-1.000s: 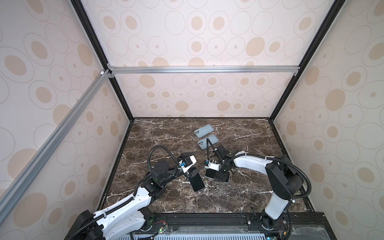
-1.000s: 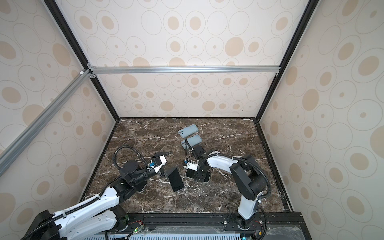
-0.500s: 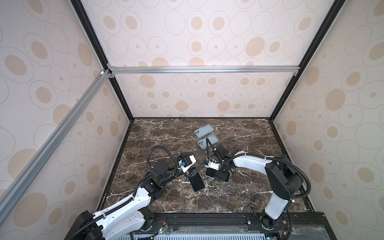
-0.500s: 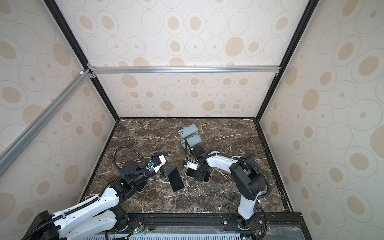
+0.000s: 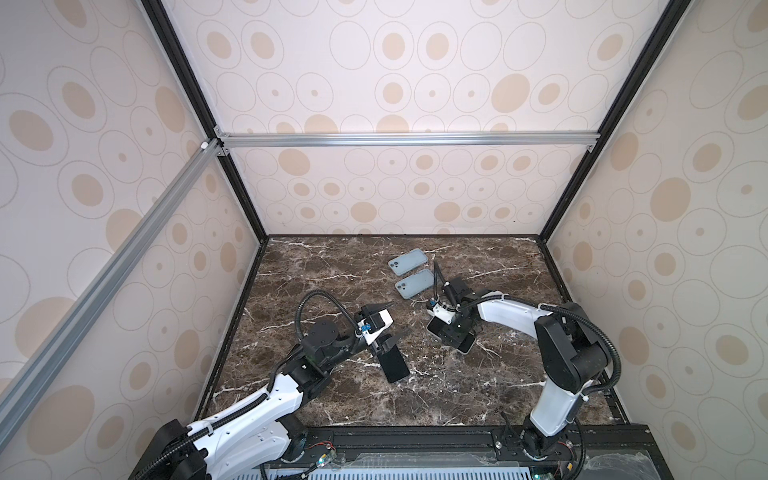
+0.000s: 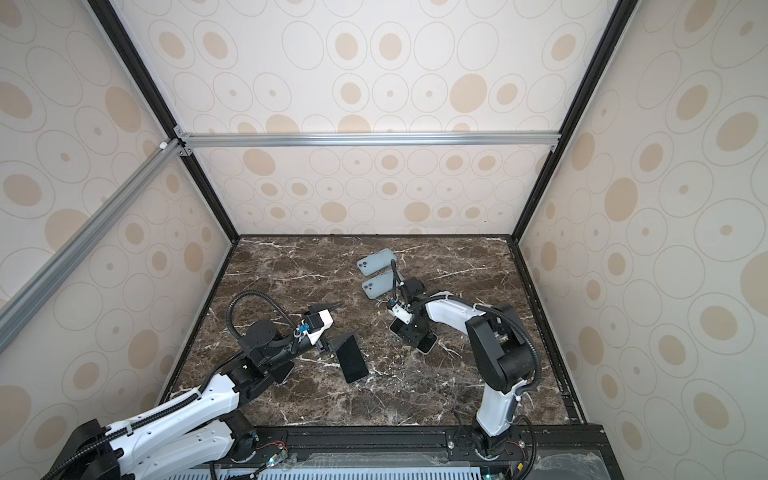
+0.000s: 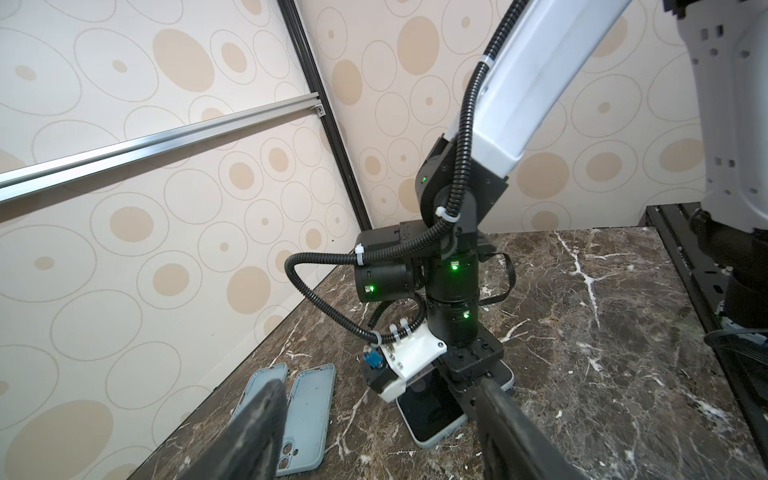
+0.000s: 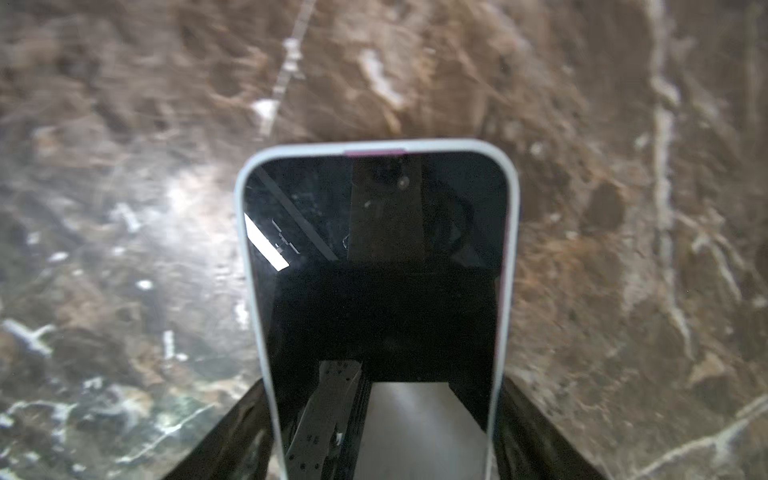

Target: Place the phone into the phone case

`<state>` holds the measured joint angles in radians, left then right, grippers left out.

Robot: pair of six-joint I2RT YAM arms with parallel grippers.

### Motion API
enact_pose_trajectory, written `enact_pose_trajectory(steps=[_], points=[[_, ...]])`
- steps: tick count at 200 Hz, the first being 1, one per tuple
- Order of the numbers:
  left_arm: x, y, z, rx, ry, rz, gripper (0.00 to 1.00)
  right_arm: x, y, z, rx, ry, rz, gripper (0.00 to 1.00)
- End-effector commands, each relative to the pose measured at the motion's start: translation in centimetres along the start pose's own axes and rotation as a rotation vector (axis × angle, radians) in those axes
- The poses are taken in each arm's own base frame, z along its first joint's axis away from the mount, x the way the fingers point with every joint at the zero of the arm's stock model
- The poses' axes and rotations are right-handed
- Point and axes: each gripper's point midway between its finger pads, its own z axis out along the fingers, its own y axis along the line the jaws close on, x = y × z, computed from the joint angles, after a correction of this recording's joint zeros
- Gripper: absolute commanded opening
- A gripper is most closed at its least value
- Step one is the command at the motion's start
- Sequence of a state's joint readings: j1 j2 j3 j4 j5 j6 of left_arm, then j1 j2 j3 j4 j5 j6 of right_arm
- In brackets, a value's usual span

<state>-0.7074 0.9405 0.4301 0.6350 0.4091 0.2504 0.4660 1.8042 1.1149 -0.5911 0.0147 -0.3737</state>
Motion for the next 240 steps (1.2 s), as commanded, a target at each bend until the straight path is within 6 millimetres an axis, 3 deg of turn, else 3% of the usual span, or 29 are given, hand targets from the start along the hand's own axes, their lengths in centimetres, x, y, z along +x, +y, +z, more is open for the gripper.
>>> enact_pose_trajectory(steps=[1, 35, 97, 168, 207, 240], points=[[-0.7, 0.7, 0.1, -0.025, -0.022, 0.028, 0.71, 2.5, -2.3, 1.0, 0.055, 0.133, 0.111, 0.66], [-0.7, 0.8, 0.1, -0.028, -0.019, 0.026, 0.71, 4.6, -5.1, 1.6, 0.089, 0.217, 0.247, 0.66], [-0.8, 0.9, 0.0, -0.034, -0.021, 0.027, 0.71, 8.6, -10.9, 0.8, 0.105, 0.197, 0.567, 0.67], [-1.0, 1.4, -0.2, -0.062, -0.018, 0.037, 0.72, 11.9, -16.5, -0.1, 0.133, 0.18, 0.724, 0.7], [-1.1, 1.8, -0.2, -0.073, -0.014, 0.017, 0.72, 12.6, -18.7, -0.6, 0.15, 0.16, 0.771, 0.77], [-1.5, 2.4, -0.4, -0.097, -0.017, 0.004, 0.71, 11.8, -19.4, -1.5, 0.151, 0.127, 0.794, 0.85]])
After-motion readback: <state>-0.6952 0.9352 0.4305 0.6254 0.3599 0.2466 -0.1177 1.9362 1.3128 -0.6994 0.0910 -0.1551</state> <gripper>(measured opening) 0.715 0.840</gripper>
